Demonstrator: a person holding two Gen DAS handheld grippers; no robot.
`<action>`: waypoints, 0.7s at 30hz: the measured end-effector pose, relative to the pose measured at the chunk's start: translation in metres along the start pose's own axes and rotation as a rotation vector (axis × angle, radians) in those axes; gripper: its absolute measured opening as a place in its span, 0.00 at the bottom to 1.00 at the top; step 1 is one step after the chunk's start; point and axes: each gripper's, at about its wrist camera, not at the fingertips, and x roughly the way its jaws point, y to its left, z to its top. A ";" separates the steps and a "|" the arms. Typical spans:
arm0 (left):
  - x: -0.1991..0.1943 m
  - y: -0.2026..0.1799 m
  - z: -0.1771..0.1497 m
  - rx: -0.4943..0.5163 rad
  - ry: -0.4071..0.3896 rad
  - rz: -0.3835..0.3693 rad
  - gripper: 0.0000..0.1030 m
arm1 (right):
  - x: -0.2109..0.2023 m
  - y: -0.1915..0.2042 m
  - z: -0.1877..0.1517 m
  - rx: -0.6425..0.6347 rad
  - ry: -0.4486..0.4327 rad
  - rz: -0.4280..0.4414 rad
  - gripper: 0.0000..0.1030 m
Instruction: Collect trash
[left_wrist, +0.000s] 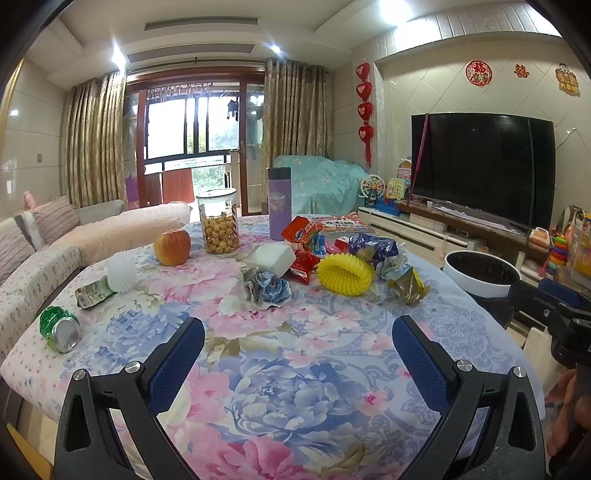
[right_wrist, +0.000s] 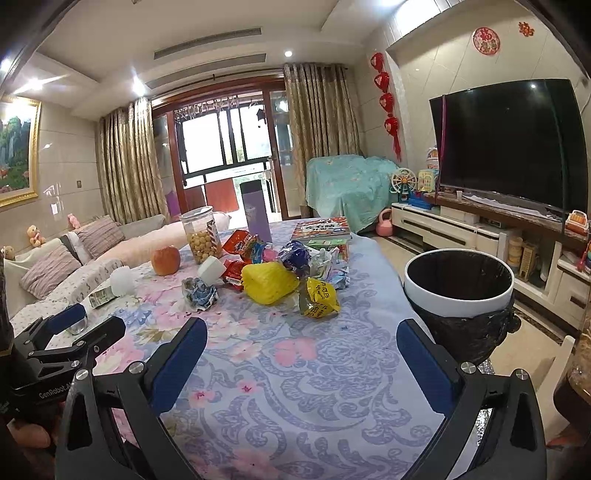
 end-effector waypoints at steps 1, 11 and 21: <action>0.000 0.000 0.000 -0.001 0.000 -0.001 0.99 | 0.000 0.000 0.000 0.000 0.000 0.000 1.00; 0.001 -0.003 -0.002 0.008 0.000 -0.003 0.99 | 0.001 0.001 0.000 0.005 0.005 0.008 1.00; 0.000 -0.004 -0.003 0.014 -0.002 -0.005 0.99 | 0.000 0.000 0.000 0.009 0.005 0.011 1.00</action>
